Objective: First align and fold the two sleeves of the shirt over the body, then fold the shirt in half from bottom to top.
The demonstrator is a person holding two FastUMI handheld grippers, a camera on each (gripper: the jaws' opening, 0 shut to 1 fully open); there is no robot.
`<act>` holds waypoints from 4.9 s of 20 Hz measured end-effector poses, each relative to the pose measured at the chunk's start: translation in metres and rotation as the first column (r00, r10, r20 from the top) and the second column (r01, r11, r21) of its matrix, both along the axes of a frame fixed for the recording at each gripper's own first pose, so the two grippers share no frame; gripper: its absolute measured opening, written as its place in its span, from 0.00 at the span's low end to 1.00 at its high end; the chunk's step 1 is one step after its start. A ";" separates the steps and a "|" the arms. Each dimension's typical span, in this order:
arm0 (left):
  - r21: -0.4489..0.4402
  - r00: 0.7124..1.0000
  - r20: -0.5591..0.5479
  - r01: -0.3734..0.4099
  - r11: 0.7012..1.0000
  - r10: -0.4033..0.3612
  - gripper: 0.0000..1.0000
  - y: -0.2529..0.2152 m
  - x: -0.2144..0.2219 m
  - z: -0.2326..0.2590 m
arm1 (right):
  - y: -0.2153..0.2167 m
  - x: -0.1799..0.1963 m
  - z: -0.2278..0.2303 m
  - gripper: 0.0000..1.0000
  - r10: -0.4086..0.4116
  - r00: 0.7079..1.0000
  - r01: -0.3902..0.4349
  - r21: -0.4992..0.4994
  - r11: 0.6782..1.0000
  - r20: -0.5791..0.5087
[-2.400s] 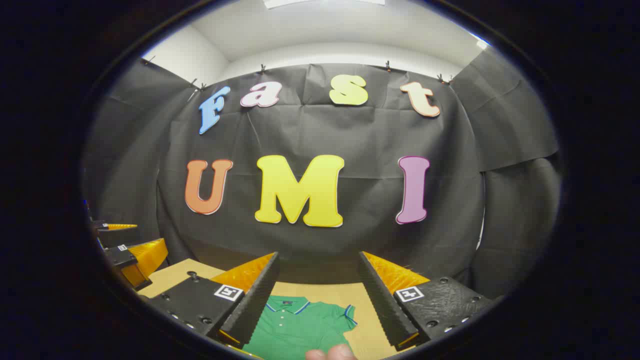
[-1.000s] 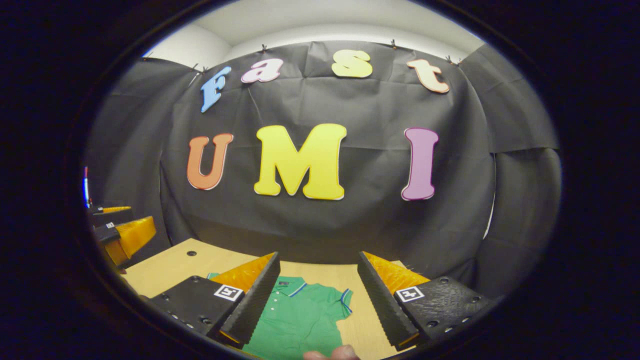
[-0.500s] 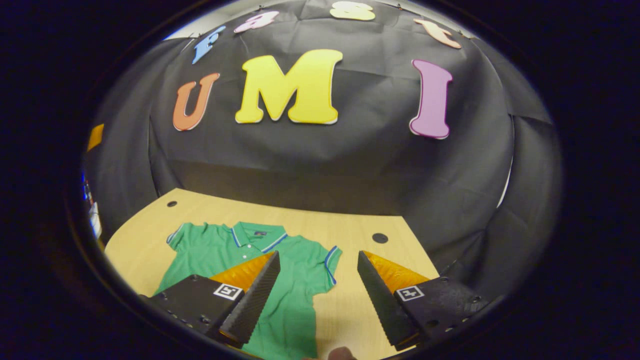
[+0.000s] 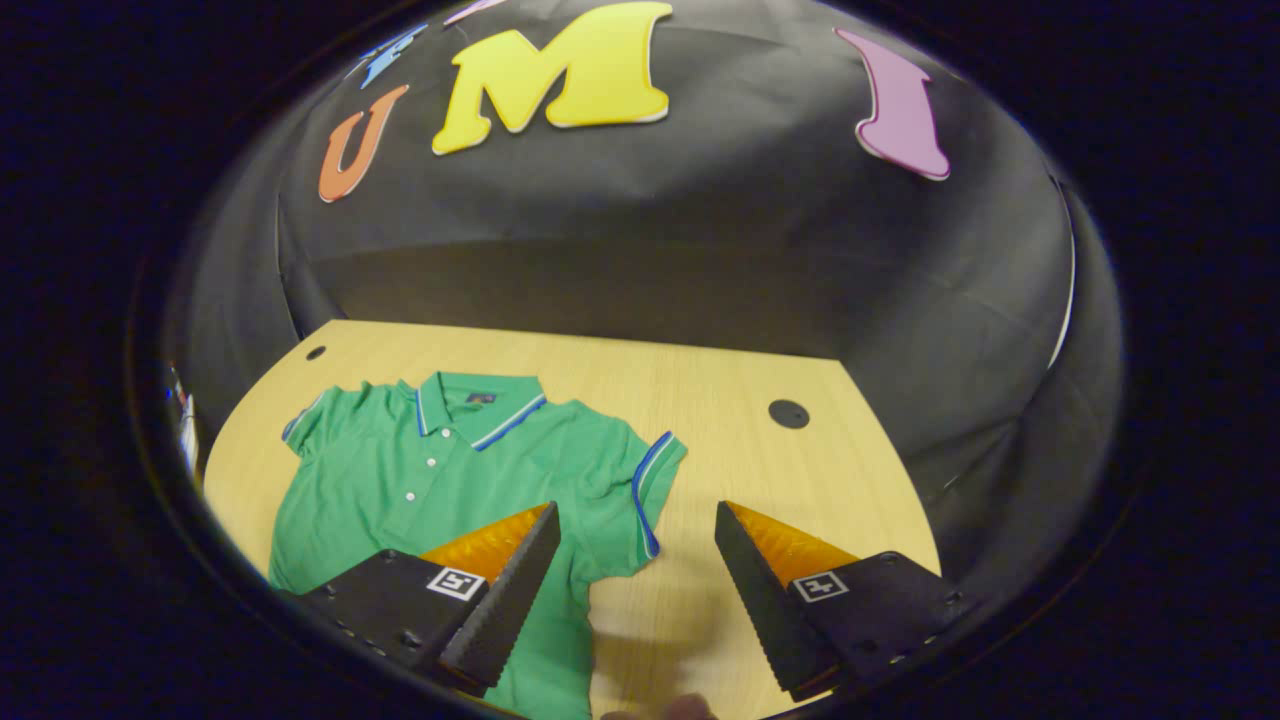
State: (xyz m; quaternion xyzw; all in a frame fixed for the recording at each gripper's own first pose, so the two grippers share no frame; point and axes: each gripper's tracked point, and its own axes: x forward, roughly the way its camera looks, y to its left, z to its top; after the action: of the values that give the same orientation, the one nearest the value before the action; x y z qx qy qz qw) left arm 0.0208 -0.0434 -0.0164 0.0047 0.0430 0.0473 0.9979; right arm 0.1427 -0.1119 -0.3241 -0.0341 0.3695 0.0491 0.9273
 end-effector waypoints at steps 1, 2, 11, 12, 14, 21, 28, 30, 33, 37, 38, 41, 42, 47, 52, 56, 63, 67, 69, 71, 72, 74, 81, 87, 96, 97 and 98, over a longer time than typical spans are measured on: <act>-0.001 1.000 -0.006 -0.010 1.000 0.010 1.00 0.001 -0.001 -0.002 | -0.002 0.006 -0.014 0.95 0.006 1.000 -0.007 -0.006 1.000 -0.030; -0.005 0.999 -0.020 -0.027 1.000 0.026 1.00 0.003 -0.002 -0.005 | -0.003 0.015 -0.031 0.97 0.022 0.998 -0.022 -0.012 1.000 -0.062; 0.018 0.994 -0.076 -0.078 0.997 0.080 1.00 -0.002 -0.006 -0.021 | -0.004 0.036 -0.077 0.67 0.059 0.977 -0.060 0.006 0.998 -0.205; 0.021 0.993 -0.082 -0.079 0.997 0.080 1.00 -0.004 -0.007 -0.022 | -0.007 0.035 -0.084 0.48 0.051 0.973 -0.055 -0.014 0.998 -0.224; 0.026 0.993 -0.085 -0.080 0.996 0.082 1.00 -0.005 -0.008 -0.021 | -0.005 0.037 -0.088 0.30 0.028 0.972 -0.025 0.016 1.000 -0.232; 0.024 0.993 -0.087 -0.074 0.997 0.076 1.00 -0.008 -0.009 -0.021 | -0.006 0.033 -0.070 0.00 0.015 0.973 0.008 0.101 0.995 -0.231; -0.017 0.994 -0.086 -0.074 0.997 0.072 1.00 -0.004 -0.013 -0.024 | 0.018 0.043 -0.008 0.00 -0.003 0.992 0.023 0.161 0.987 -0.127; -0.025 0.994 -0.077 -0.084 0.996 0.082 1.00 0.004 -0.017 -0.024 | 0.040 0.042 0.003 0.00 0.013 0.994 0.005 0.167 0.986 -0.112; -0.035 0.989 -0.093 -0.115 0.993 0.111 1.00 0.025 -0.027 -0.031 | 0.087 0.041 0.010 0.00 0.047 0.993 -0.028 0.172 0.985 -0.111; -0.029 0.983 -0.099 -0.158 0.987 0.155 1.00 0.054 -0.045 -0.032 | 0.135 0.041 0.001 0.00 0.060 0.990 -0.038 0.161 0.986 -0.130; -0.020 0.980 -0.107 -0.173 0.985 0.169 1.00 0.063 -0.050 -0.033 | 0.143 0.041 -0.004 0.00 0.060 0.989 -0.038 0.154 0.987 -0.137; 0.001 0.971 -0.108 -0.213 0.977 0.212 1.00 0.088 -0.064 -0.028 | 0.167 0.039 -0.020 0.02 0.052 0.986 -0.028 0.148 0.989 -0.161; 0.005 0.969 -0.110 -0.221 0.975 0.220 1.00 0.094 -0.068 -0.028 | 0.172 0.038 -0.020 0.00 0.048 0.985 -0.022 0.158 0.987 -0.166; -0.003 0.964 -0.113 -0.241 0.970 0.240 1.00 0.105 -0.071 -0.029 | 0.191 0.033 -0.016 0.32 0.072 0.988 -0.046 0.185 0.982 -0.135; -0.008 0.977 -0.105 -0.190 0.982 0.188 1.00 0.097 -0.063 -0.029 | 0.179 0.024 0.014 0.89 0.078 0.997 -0.075 0.122 0.990 -0.027; -0.039 0.984 -0.123 -0.137 0.990 0.132 1.00 0.096 -0.050 -0.042 | 0.162 0.003 0.055 0.94 0.098 0.991 -0.103 0.052 0.993 0.093; -0.056 0.984 -0.174 -0.042 0.998 0.031 1.00 0.125 0.003 -0.085 | 0.116 -0.077 0.155 0.95 0.122 0.952 -0.124 -0.012 0.992 0.280; -0.165 0.965 -0.262 -0.013 0.986 -0.031 1.00 0.124 0.032 -0.136 | 0.085 -0.118 0.186 0.97 0.071 0.945 -0.063 -0.034 0.997 0.318; -0.203 0.950 -0.305 0.002 0.979 -0.066 1.00 0.124 0.050 -0.167 | 0.066 -0.136 0.198 0.96 0.008 0.948 0.000 -0.027 1.000 0.319; -0.214 0.928 -0.360 0.019 0.977 -0.097 1.00 0.125 0.067 -0.208 | 0.045 -0.150 0.213 0.96 -0.062 0.939 0.073 -0.019 0.997 0.339; -0.225 0.914 -0.391 0.016 0.974 -0.106 1.00 0.126 0.073 -0.226 | 0.039 -0.156 0.215 0.96 -0.073 0.936 0.087 -0.025 0.996 0.343; -0.250 0.883 -0.453 0.008 0.968 -0.125 1.00 0.128 0.084 -0.265 | 0.031 -0.171 0.217 0.96 -0.104 0.936 0.119 -0.025 0.993 0.335; -0.281 0.800 -0.583 -0.031 0.959 -0.145 1.00 0.133 0.112 -0.346 | 0.016 -0.208 0.204 0.96 -0.155 0.944 0.183 -0.069 0.981 0.291; -0.265 0.771 -0.617 -0.010 0.964 -0.161 1.00 0.127 0.123 -0.360 | 0.014 -0.211 0.204 0.96 -0.195 0.941 0.218 -0.053 0.975 0.276; -0.210 0.727 -0.665 0.034 0.977 -0.169 0.10 0.120 0.136 -0.366 | -0.003 -0.208 0.203 0.96 -0.290 0.923 0.297 0.010 0.955 0.253; -0.194 0.732 -0.664 0.029 0.980 -0.153 0.08 0.122 0.137 -0.364 | -0.004 -0.207 0.202 0.98 -0.291 0.923 0.297 0.014 0.955 0.252; -0.198 0.737 -0.658 0.031 0.980 -0.156 0.07 0.119 0.138 -0.358 | -0.004 -0.206 0.200 0.98 -0.293 0.923 0.299 0.014 0.954 0.250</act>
State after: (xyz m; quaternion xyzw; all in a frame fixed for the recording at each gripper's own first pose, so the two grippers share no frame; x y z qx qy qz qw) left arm 0.1587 0.0759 -0.3749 -0.0635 0.4024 -0.0118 0.9132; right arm -0.0634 -0.1161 -0.1240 0.0050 0.2513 -0.1006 0.9626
